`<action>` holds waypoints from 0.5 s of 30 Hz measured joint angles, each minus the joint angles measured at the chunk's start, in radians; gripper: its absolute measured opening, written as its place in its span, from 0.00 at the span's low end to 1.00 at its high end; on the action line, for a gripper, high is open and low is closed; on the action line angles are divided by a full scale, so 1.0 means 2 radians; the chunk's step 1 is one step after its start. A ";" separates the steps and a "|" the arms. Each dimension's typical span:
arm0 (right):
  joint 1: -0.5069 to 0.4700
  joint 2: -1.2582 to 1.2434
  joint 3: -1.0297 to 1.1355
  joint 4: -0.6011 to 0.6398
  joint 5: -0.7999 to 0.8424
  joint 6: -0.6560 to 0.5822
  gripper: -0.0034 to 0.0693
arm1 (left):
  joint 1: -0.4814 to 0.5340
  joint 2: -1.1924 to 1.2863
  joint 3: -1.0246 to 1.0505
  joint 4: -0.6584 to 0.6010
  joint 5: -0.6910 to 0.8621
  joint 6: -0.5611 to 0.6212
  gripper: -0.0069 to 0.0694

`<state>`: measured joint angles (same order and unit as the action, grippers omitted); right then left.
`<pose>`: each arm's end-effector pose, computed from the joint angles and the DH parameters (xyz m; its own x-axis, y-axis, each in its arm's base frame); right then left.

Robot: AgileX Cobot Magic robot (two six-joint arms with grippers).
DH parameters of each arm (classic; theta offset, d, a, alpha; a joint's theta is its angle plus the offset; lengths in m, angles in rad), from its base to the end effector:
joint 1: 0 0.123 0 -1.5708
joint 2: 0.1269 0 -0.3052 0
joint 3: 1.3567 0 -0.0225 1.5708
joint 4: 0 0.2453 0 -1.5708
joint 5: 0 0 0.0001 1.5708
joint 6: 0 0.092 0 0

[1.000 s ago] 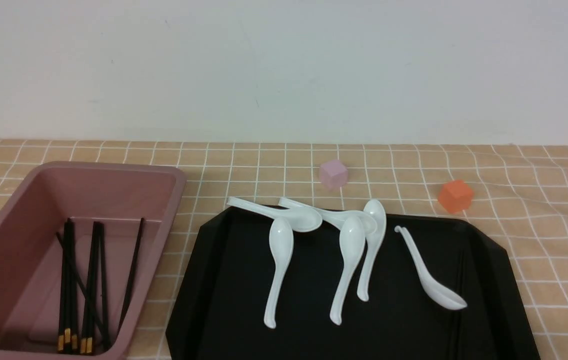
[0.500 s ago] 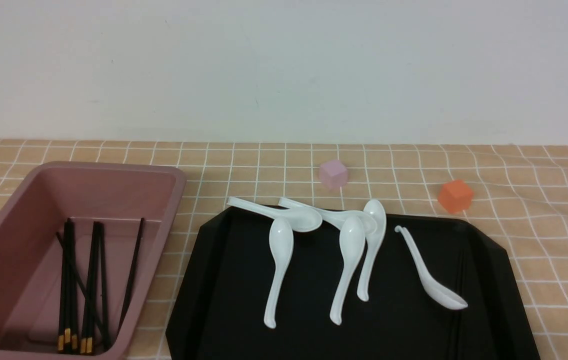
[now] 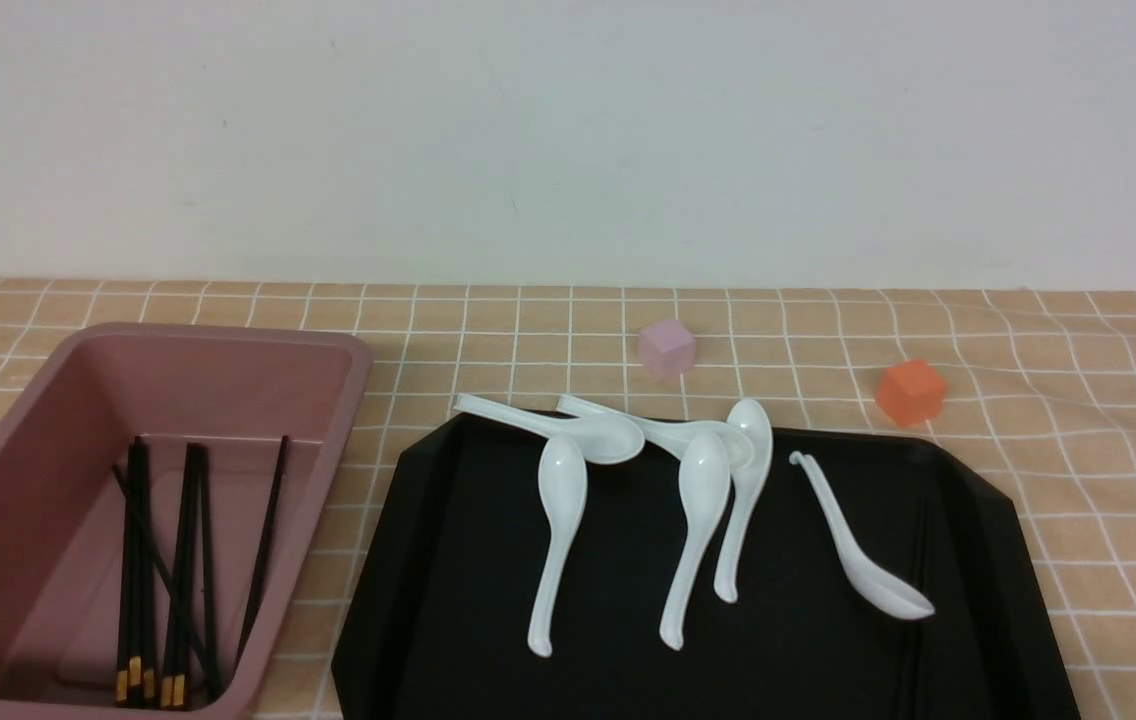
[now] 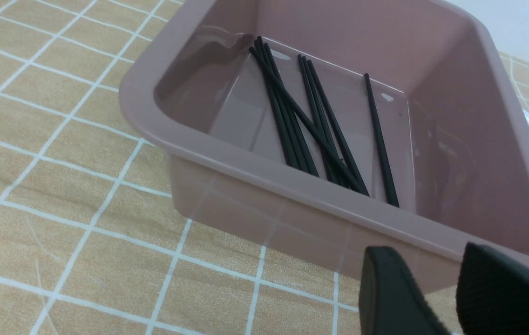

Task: On brown tablecloth take chopsticks from black tray and put them in box.
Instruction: 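Move the gripper over the chopsticks on the black tray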

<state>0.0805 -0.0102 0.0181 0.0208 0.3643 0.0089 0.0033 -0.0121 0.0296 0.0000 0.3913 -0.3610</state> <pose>0.0277 0.0029 0.1744 -0.2825 0.0056 -0.9592 -0.0795 0.9964 0.0293 0.0272 0.0001 0.1683 -0.2945 -0.3542 -0.8876 -0.1147 0.9352 -0.3351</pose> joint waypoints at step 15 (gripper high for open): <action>0.000 0.000 0.003 0.140 -0.086 0.164 0.33 | 0.000 0.000 0.000 0.000 0.000 0.000 0.40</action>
<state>0.0805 -0.0102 0.0237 0.3013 0.1931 0.3363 0.0033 -0.0121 0.0296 0.0000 0.3913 -0.3610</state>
